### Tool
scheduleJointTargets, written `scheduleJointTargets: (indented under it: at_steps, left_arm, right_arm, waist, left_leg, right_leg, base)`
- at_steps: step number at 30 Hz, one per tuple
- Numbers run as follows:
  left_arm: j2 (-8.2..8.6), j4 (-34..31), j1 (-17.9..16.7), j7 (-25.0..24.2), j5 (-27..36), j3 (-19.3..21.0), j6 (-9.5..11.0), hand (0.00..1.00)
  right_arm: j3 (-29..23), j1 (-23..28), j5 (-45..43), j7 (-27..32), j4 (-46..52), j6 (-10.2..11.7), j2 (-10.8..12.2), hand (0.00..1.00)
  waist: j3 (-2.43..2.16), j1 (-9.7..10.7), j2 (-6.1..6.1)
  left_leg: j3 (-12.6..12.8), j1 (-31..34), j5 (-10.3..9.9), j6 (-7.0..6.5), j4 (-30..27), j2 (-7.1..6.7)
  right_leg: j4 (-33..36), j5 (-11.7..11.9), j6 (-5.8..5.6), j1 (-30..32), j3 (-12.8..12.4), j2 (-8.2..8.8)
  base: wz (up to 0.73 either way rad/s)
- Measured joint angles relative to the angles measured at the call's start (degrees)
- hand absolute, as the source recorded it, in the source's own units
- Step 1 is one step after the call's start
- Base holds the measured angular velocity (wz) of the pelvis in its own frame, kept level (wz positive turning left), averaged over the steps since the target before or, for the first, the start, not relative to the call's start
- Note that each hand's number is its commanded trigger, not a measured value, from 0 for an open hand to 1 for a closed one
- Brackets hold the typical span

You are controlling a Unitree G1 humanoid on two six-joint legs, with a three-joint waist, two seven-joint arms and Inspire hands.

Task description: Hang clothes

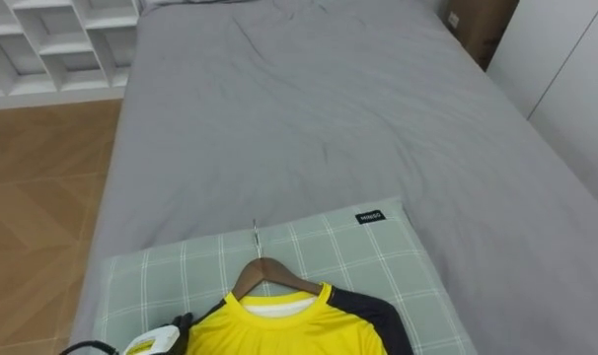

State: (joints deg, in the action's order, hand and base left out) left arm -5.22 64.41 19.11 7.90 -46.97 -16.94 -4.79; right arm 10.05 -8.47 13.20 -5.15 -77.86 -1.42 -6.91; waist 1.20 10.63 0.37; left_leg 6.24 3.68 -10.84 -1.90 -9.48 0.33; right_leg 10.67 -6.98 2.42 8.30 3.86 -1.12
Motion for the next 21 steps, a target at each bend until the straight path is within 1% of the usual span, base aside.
scheduleJointTargets:
  at_steps: [2, 3, 4, 5, 6, 7, 9, 12, 14, 16, 18, 20, 21]
  left_arm:
    - [0.00, 0.00, 0.01, 0.47, 0.00, 0.00, 0.06, 0.00]
    - [0.00, 0.00, 0.04, 0.59, 0.03, 0.00, 0.08, 0.04]
    - [0.00, 0.01, 0.04, 0.68, 0.05, 0.00, 0.08, 0.23]
    - [0.00, 0.03, 0.04, 0.84, 0.05, -0.01, 0.08, 0.55]
    - [0.00, 0.07, 0.04, 1.12, 0.05, -0.01, 0.08, 0.91]
    - [0.00, 0.10, 0.04, 1.34, 0.05, -0.01, 0.08, 1.00]
    - [-0.01, 0.13, 0.12, 2.57, 0.05, -0.01, 0.07, 1.00]
    - [-0.51, 0.13, 1.14, 4.75, 0.03, 0.05, 0.04, 0.93]
    - [-0.94, 0.14, 2.07, 5.53, 0.03, 0.03, 0.04, 0.91]
    - [-1.21, 0.30, 2.79, 6.12, 0.03, 0.09, 0.02, 0.91]
    - [-1.34, 0.83, 3.50, 7.17, 0.03, 0.12, 0.01, 0.95]
    - [-1.32, 1.34, 3.91, 7.70, 0.04, 0.12, -0.06, 1.00]
    - [-1.26, 1.53, 3.97, 7.99, 0.05, 0.14, -0.06, 1.00]
  right_arm:
    - [0.01, -0.10, 0.00, 0.00, 0.00, 0.00, 0.01, 0.00]
    - [0.08, -0.11, 0.01, 0.02, 0.00, 0.01, 0.01, 0.00]
    - [0.09, -0.12, 0.04, 0.03, -0.01, 0.00, 0.01, 0.00]
    - [0.13, -0.12, 0.07, 0.05, -0.03, 0.00, 0.02, 0.00]
    - [0.40, -0.18, 0.10, 0.08, -0.05, 0.00, 0.02, 0.00]
    - [0.57, -0.23, 0.11, 0.13, -0.05, 0.00, 0.02, 0.00]
    - [1.32, -0.59, 0.07, 0.16, -0.07, -0.06, 0.01, 0.00]
    - [2.12, -1.04, 0.06, 0.16, -0.07, -0.69, 0.01, 0.00]
    - [2.30, -1.29, 0.07, 0.16, -0.07, -1.13, 0.01, 0.00]
    - [2.50, -1.40, 0.04, 0.16, -0.11, -1.14, 0.01, 0.00]
    - [2.66, -1.49, 0.13, 0.14, -0.12, -1.15, -0.01, 0.00]
    - [2.86, -1.56, 0.21, 0.12, -0.11, -1.15, -0.01, 0.00]
    - [3.37, -1.58, 0.35, 0.11, -0.12, -1.15, 0.00, 0.00]
  waist:
    - [0.04, -0.01, -0.07]
    - [0.04, -0.02, -0.08]
    - [0.05, -0.02, -0.09]
    - [0.08, -0.02, -0.13]
    - [0.11, -0.02, -0.18]
    - [0.12, -0.02, -0.20]
    - [0.17, -0.01, -0.28]
    - [0.23, -0.03, -0.38]
    - [0.23, -0.02, -0.40]
    - [0.23, 0.00, -0.41]
    - [0.22, 0.00, -0.46]
    - [0.21, 0.01, -0.49]
    - [0.20, -0.02, -0.49]
  left_leg:
    - [0.00, 0.25, 0.00, 0.00, -0.03, 0.00]
    - [0.00, 0.52, 0.00, 0.00, -0.08, -0.01]
    - [-0.01, 0.59, 0.01, 0.00, -0.10, -0.01]
    - [-0.01, 0.62, 0.01, 0.00, -0.10, -0.01]
    - [-0.01, 0.62, 0.01, 0.00, -0.10, 0.00]
    - [-0.01, 0.64, 0.01, 0.00, -0.09, 0.00]
    - [-0.01, 0.81, 0.01, 0.00, -0.09, 0.01]
    - [-0.01, 0.84, 0.01, 0.00, -0.06, -0.01]
    - [0.00, 0.81, 0.01, 0.00, -0.02, -0.03]
    - [-0.01, 0.79, 0.01, 0.00, 0.01, -0.05]
    - [-0.01, 0.77, 0.00, 0.00, 0.06, -0.05]
    - [-0.01, 0.77, 0.00, 0.00, 0.08, -0.05]
    - [-0.01, 0.76, 0.00, 0.00, 0.09, -0.05]
  right_leg:
    - [0.05, 0.00, 0.00, 0.27, 0.00, 0.00]
    - [0.06, 0.01, 0.00, 0.47, -0.01, 0.01]
    - [0.07, 0.01, 0.00, 0.53, -0.01, 0.00]
    - [0.07, 0.01, 0.00, 0.57, -0.01, 0.00]
    - [0.06, 0.01, 0.01, 0.58, -0.01, -0.01]
    - [0.05, 0.01, 0.01, 0.60, -0.01, -0.01]
    - [0.06, 0.01, 0.01, 0.80, -0.03, -0.02]
    - [0.03, 0.01, 0.00, 0.81, -0.03, -0.02]
    - [0.01, 0.01, 0.00, 0.80, -0.03, -0.03]
    - [0.02, 0.01, 0.00, 0.78, -0.02, -0.05]
    - [0.01, 0.01, 0.01, 0.79, 0.01, -0.05]
    - [-0.03, 0.01, 0.00, 0.79, 0.01, -0.05]
    - [-0.05, 0.01, 0.00, 0.79, 0.02, -0.09]
  base:
    - [0.00]
    - [0.00]
    - [0.00]
    - [0.00]
    - [0.00]
    - [0.00]
    - [0.00]
    - [0.00]
    - [0.00]
    - [0.00]
    - [0.00]
    - [0.00]
    - [0.00]
